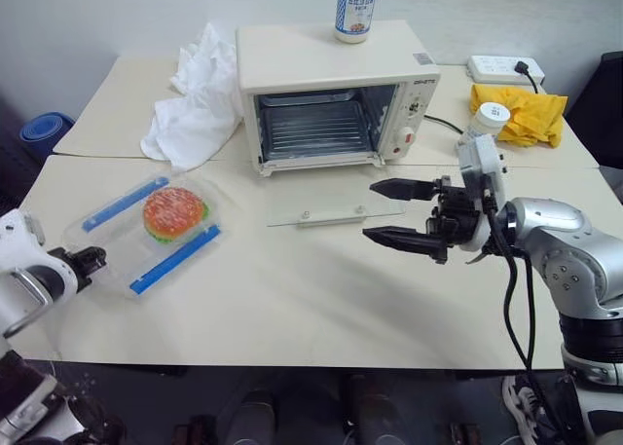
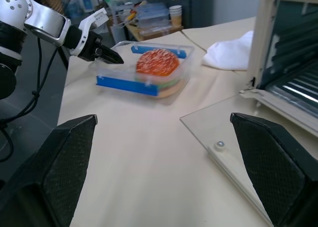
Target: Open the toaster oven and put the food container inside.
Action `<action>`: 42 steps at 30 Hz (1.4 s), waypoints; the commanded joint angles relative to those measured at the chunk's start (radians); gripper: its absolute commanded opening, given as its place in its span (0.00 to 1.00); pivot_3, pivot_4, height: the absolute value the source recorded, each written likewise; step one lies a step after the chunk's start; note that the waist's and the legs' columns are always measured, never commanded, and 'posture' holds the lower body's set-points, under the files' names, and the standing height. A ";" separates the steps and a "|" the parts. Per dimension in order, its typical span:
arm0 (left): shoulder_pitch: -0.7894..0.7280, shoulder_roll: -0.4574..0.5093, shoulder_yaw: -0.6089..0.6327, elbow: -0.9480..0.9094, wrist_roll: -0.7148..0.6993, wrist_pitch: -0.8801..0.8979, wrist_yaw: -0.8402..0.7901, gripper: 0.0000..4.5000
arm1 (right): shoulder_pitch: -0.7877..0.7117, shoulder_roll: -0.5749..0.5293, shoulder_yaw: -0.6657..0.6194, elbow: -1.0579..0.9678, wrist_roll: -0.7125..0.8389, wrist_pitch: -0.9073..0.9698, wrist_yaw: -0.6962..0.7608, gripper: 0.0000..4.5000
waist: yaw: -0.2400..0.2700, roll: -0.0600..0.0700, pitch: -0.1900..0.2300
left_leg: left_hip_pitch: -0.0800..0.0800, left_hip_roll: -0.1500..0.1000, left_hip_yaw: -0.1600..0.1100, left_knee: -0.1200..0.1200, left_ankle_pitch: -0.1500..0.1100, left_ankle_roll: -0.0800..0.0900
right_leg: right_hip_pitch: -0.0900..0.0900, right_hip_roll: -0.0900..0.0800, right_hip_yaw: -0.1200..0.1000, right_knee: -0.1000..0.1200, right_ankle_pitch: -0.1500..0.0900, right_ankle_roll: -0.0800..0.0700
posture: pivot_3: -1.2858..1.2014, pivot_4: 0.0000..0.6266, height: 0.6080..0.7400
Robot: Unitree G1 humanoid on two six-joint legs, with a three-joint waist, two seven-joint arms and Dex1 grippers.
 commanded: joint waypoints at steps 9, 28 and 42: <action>-0.349 0.127 -0.301 0.239 -0.085 -0.009 -0.087 0.01 | 0.152 -0.090 -0.194 -0.130 0.083 0.040 -0.061 1.00 | 0.001 0.000 0.000 | -0.001 0.000 0.000 -0.001 0.000 0.000 | 0.000 -0.001 -0.001 -0.001 0.000 0.000 | 0.52 0.24 1.00; -0.769 -0.450 -0.496 0.470 0.291 -0.112 0.056 0.01 | 0.410 -0.086 -0.365 -0.287 0.141 0.028 -0.225 1.00 | 0.021 -0.001 0.000 | -0.001 -0.001 0.002 -0.001 0.002 -0.001 | -0.001 0.000 0.002 -0.001 0.001 0.002 | 0.52 0.24 1.00; -0.720 -0.467 -0.388 0.328 0.263 -0.053 -0.111 0.70 | 0.432 -0.083 -0.326 -0.299 0.160 0.028 -0.260 1.00 | 0.019 -0.001 0.001 | -0.001 -0.002 0.002 -0.001 0.002 -0.001 | -0.001 0.001 0.002 -0.001 0.001 0.002 | 0.52 0.24 1.00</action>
